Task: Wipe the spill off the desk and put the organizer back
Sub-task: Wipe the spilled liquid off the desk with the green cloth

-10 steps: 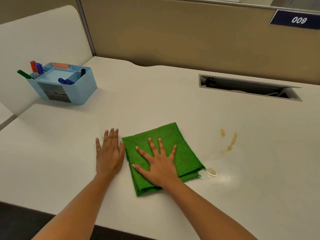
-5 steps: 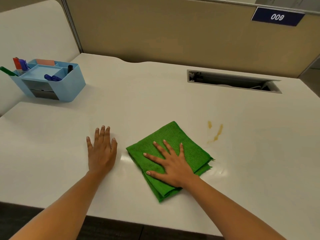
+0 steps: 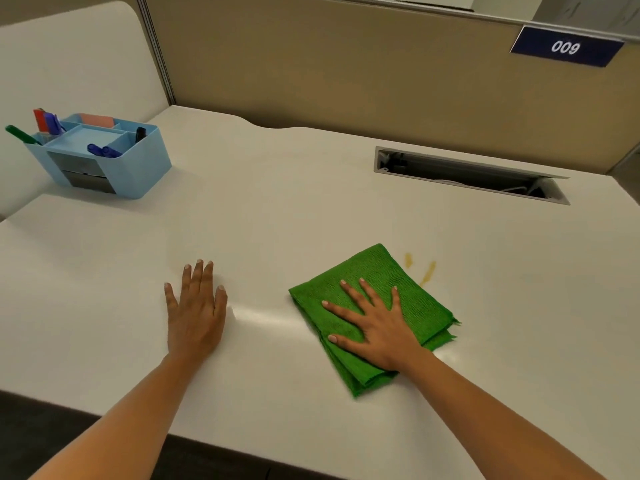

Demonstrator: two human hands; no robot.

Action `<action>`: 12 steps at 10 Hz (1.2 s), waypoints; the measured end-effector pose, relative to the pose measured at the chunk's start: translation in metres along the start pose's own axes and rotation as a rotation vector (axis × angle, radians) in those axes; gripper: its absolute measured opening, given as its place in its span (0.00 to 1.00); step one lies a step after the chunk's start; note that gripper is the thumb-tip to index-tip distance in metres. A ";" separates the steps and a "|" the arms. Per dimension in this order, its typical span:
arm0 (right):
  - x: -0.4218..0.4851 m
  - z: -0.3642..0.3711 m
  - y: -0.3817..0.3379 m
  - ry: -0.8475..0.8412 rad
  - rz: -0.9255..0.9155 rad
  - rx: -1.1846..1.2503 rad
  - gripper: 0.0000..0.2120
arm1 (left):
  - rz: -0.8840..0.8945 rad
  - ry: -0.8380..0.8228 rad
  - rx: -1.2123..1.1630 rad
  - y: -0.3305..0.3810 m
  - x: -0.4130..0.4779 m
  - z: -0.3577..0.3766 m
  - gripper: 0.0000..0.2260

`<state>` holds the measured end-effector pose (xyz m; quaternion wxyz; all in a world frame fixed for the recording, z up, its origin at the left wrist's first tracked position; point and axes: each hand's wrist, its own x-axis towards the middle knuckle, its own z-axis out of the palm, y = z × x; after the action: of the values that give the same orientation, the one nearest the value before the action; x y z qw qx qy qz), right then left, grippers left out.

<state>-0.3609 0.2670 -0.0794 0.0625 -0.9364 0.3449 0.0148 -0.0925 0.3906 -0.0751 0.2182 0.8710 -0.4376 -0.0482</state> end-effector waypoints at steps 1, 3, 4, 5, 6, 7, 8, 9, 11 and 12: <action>0.002 -0.002 0.020 0.005 0.004 0.006 0.26 | 0.001 -0.003 -0.021 0.001 0.001 0.000 0.22; 0.012 -0.010 0.058 -0.009 -0.012 -0.003 0.26 | -0.011 0.000 -0.019 0.003 0.000 0.001 0.22; 0.018 -0.016 0.075 -0.040 -0.085 -0.017 0.26 | -0.012 -0.007 -0.007 0.003 0.001 0.001 0.23; 0.022 -0.018 0.081 -0.054 -0.125 -0.007 0.27 | -0.013 -0.014 -0.002 0.003 0.002 0.003 0.23; 0.023 -0.026 0.075 -0.039 -0.048 0.196 0.29 | -0.016 -0.019 -0.004 0.002 0.003 0.004 0.23; 0.027 -0.031 0.058 0.246 0.309 0.400 0.21 | -0.017 -0.019 -0.007 0.002 0.003 0.004 0.23; 0.032 -0.025 0.034 0.320 0.756 0.312 0.24 | -0.016 -0.020 -0.001 0.002 0.003 0.004 0.23; 0.034 -0.017 0.020 0.221 0.953 0.322 0.39 | -0.013 -0.016 -0.004 0.002 0.003 0.004 0.23; 0.042 -0.012 0.022 0.220 1.033 0.293 0.46 | -0.015 -0.012 0.001 0.000 0.003 0.004 0.23; 0.046 -0.013 0.030 0.213 1.026 0.265 0.47 | -0.015 -0.014 0.000 -0.002 0.004 0.006 0.23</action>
<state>-0.3453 0.2128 -0.0730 0.1295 -0.6282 0.7612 -0.0953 -0.0904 0.3860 -0.0807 0.2147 0.8739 -0.4325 -0.0558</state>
